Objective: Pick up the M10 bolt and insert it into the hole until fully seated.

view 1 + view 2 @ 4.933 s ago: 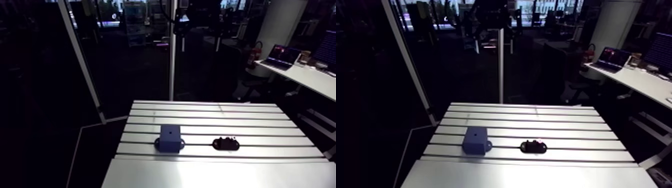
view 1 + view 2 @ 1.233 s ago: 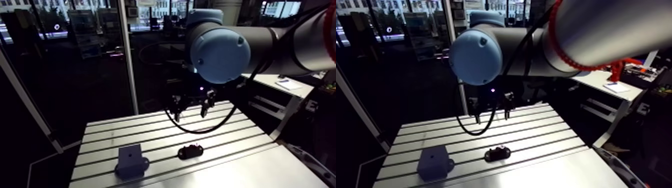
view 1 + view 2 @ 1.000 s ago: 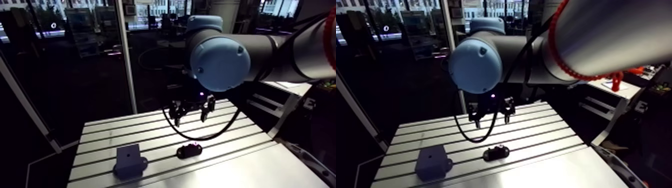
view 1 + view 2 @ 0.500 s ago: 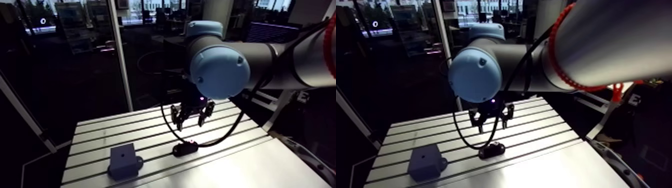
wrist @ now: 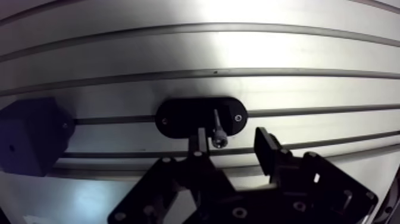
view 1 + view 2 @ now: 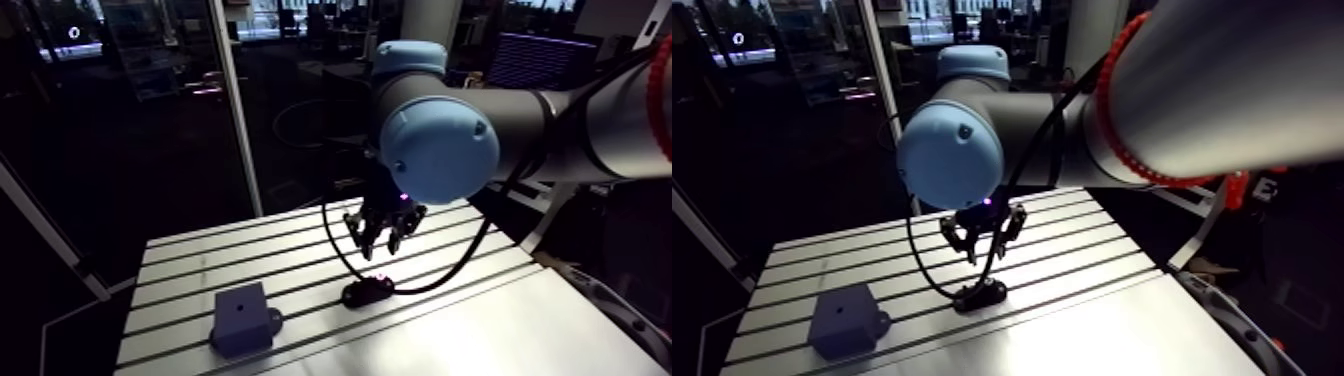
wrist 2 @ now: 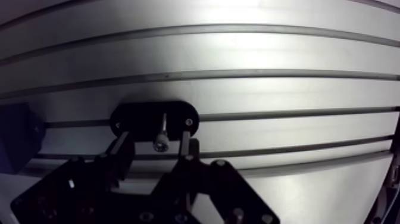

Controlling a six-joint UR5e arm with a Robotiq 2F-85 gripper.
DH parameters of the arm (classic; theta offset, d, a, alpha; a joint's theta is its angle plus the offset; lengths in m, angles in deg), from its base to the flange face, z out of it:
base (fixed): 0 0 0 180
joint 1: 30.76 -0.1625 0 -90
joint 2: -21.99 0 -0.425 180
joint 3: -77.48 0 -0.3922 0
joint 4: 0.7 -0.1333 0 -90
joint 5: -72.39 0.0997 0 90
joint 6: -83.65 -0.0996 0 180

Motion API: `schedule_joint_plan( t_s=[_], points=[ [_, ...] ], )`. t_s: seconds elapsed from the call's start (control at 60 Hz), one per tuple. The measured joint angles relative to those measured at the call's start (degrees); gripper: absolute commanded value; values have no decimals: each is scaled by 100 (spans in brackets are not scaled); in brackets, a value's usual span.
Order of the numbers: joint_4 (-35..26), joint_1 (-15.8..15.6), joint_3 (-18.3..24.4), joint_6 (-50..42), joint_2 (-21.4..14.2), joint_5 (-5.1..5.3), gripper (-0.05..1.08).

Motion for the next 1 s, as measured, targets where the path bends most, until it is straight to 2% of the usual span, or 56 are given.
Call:
schedule_joint_plan(
  t_s=[1.0],
  points=[
    [40, -5, -143, -6, 158, -10, 54]
  ],
)
